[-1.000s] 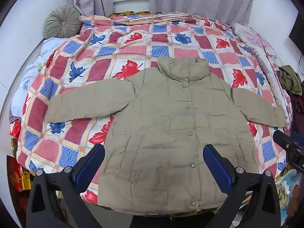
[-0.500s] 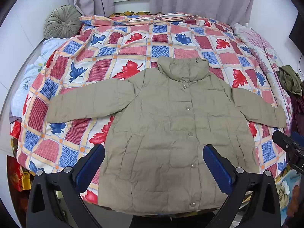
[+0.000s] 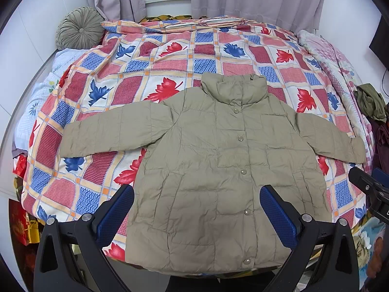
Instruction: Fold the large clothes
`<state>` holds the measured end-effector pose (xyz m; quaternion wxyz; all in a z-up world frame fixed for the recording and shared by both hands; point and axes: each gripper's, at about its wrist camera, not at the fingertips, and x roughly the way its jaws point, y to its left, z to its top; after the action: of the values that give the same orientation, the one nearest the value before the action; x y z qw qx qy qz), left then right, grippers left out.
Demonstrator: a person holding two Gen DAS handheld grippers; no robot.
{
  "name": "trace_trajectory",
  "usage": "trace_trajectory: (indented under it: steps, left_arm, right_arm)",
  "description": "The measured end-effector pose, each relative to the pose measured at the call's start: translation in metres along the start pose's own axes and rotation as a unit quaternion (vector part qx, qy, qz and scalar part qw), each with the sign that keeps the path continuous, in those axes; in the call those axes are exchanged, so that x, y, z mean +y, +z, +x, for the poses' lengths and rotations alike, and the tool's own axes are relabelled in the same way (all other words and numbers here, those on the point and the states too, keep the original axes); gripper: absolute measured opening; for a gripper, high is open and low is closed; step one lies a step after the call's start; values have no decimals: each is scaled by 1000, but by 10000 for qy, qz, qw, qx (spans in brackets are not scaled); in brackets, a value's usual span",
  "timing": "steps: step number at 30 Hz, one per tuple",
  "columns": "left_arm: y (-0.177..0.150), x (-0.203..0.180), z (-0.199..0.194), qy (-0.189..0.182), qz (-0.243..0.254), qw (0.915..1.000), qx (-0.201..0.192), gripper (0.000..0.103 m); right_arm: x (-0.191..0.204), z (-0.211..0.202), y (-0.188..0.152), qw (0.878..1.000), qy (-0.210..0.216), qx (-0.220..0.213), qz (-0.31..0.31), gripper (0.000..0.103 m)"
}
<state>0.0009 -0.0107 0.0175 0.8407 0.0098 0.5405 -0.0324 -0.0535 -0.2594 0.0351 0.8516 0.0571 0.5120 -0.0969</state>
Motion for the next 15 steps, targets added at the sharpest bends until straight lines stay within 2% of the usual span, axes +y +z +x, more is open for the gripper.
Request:
trace_trajectory:
  steps: [15]
  left_arm:
    - [0, -1, 0, -2, 4, 10000, -4, 103]
  right_arm:
    - [0, -1, 1, 10000, 4, -10, 1, 103]
